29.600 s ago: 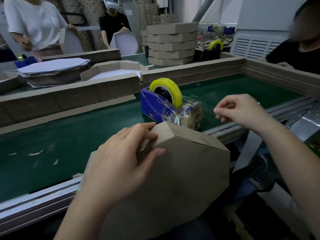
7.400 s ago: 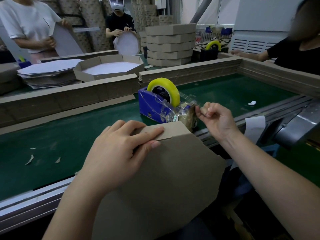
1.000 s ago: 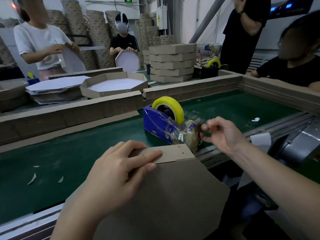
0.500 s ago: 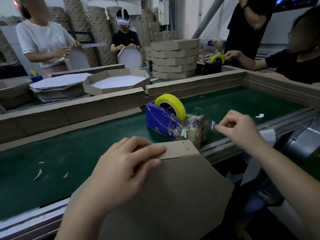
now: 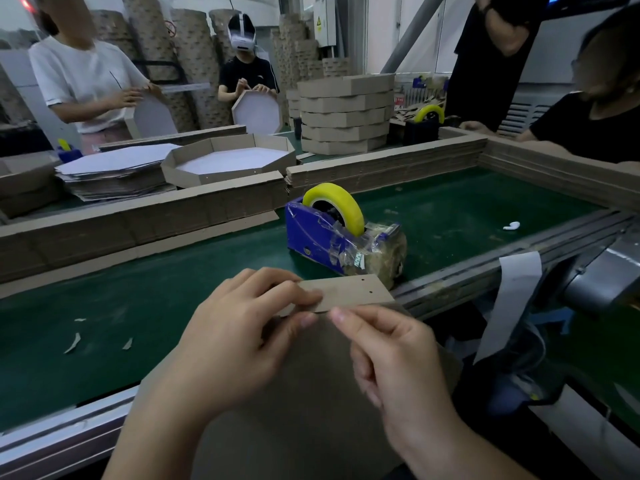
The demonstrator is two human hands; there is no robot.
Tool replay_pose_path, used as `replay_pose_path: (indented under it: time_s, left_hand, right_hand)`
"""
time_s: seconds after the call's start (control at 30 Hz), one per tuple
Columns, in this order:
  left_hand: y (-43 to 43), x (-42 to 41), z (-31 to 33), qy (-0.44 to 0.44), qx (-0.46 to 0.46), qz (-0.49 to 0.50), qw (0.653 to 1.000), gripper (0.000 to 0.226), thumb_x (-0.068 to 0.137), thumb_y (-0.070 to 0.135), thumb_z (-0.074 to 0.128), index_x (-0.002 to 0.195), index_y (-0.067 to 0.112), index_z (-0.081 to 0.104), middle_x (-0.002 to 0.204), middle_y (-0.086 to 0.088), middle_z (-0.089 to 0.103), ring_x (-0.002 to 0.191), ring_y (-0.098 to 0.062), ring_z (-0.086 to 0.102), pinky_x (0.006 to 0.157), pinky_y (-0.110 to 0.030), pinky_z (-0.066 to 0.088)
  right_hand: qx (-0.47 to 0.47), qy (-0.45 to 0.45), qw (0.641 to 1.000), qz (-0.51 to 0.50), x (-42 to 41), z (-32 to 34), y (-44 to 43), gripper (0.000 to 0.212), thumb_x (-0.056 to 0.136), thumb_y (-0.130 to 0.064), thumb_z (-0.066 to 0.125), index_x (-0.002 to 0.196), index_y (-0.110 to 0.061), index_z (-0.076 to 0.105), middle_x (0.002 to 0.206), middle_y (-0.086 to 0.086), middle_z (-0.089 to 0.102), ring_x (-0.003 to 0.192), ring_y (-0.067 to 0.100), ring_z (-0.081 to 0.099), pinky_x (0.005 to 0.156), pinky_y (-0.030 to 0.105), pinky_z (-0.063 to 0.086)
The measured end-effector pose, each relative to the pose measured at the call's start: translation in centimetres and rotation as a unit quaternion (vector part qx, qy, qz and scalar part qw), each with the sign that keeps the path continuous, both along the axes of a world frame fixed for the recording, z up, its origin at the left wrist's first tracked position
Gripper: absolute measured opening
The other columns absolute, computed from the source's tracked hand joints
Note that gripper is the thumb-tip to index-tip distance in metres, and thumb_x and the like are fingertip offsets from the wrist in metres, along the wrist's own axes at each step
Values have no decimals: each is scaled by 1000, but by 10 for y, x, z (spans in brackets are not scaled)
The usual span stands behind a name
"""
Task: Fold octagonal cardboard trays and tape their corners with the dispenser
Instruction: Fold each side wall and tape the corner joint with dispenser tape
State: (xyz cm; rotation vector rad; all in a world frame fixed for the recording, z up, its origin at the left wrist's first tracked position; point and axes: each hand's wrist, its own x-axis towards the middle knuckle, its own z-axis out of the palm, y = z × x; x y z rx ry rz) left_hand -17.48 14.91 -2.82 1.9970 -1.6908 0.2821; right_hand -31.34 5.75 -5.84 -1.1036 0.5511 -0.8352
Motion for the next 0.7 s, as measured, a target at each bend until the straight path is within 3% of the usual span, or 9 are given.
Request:
replay_pose_path:
  time_s: [0.17, 0.33, 0.43, 0.57, 0.7]
  left_hand:
    - [3, 1, 1, 7, 16, -14, 1000, 37, 90, 46, 43, 110, 29, 69, 115, 11, 61, 104, -15, 58, 83, -40, 50]
    - [2, 0, 0, 6, 10, -14, 1000, 38, 90, 47, 43, 111, 29, 69, 116, 10, 61, 105, -15, 58, 83, -40, 49]
    - [2, -1, 0, 12, 10, -12, 1000, 37, 90, 48, 41, 108, 29, 67, 115, 10, 62, 105, -16, 58, 82, -41, 49]
    - [5, -1, 2, 37, 19, -8, 999, 24, 89, 51, 38, 109, 43, 48, 111, 17, 57, 102, -12, 53, 82, -34, 45]
    - [8, 3, 5, 30, 64, -19, 997, 39, 92, 51, 32, 120, 51, 59, 119, 14, 55, 109, -13, 52, 88, -38, 45]
  right_hand:
    - [80, 4, 996, -38, 6, -1, 11, 28, 53, -35, 74, 60, -9, 73, 38, 4, 35, 26, 9, 23, 32, 10, 17]
    - [102, 20, 993, -50, 8, -4, 11, 22, 74, -22, 76, 58, -7, 73, 38, 4, 35, 26, 8, 23, 30, 11, 16]
    - [113, 27, 992, -40, 8, -4, 10, 25, 74, -23, 75, 56, -7, 72, 38, 3, 34, 27, 8, 21, 31, 10, 15]
    - [90, 56, 994, -12, 4, -6, 10, 25, 77, -27, 75, 61, -8, 74, 40, 3, 37, 28, 10, 24, 31, 13, 18]
    - [84, 69, 994, 21, 1, -11, 12, 23, 79, -17, 74, 57, -9, 73, 42, 4, 39, 30, 8, 27, 31, 15, 21]
